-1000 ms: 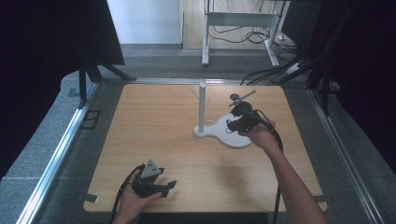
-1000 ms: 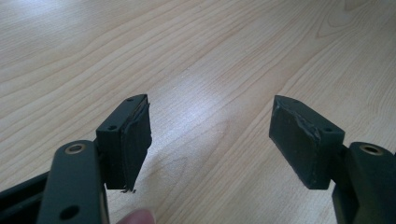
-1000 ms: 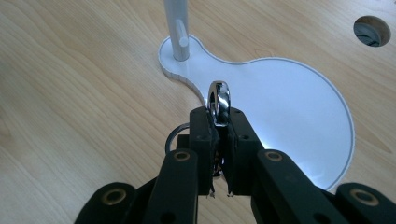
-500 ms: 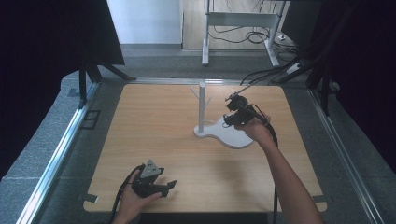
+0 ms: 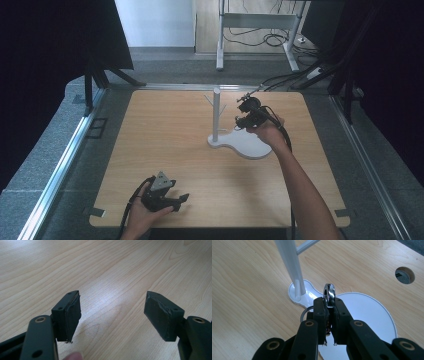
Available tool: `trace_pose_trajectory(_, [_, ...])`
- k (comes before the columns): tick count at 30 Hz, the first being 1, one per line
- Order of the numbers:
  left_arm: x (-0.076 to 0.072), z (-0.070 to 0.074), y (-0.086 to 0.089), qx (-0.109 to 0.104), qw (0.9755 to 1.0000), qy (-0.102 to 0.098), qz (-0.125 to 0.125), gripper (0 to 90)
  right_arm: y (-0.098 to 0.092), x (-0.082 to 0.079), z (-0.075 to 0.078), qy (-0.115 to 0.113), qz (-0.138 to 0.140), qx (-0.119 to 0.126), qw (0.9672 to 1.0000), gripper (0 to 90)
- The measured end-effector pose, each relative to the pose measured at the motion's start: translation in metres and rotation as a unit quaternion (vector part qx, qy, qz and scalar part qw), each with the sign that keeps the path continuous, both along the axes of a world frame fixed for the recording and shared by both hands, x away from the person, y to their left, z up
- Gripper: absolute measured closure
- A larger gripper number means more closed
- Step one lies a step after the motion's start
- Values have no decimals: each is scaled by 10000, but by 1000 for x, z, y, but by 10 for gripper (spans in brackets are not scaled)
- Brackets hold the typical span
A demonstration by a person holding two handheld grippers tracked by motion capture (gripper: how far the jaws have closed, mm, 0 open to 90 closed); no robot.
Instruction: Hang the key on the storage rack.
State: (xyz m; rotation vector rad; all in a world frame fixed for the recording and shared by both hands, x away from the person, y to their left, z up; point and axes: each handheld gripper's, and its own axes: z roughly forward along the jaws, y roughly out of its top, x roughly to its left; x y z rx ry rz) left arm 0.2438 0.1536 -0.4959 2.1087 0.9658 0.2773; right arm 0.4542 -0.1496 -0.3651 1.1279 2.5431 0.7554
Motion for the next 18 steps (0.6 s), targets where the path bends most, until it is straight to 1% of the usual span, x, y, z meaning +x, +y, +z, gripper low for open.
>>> trace_pose_trajectory(2, [0,0,0,-9,10000,-2,8,301,1,1,0,2,0,-39,10000,831])
trace_pose_trajectory(10, [0,0,0,3,10000,-5,4,301,3,10,0,-47,-31,19,10000,832])
trace_pose_trajectory(12, [0,-1,-1,13,10000,6,-11,301,4,12,1,-97,-39,-1,9999,832])
trace_pose_trajectory(14, [0,-2,-1,32,10000,6,-13,301,5,14,0,-101,-44,40,9999,832])
trace_pose_trajectory(18, [0,-2,-1,53,10000,13,-12,301,7,17,-1,-109,-38,14,9999,832])
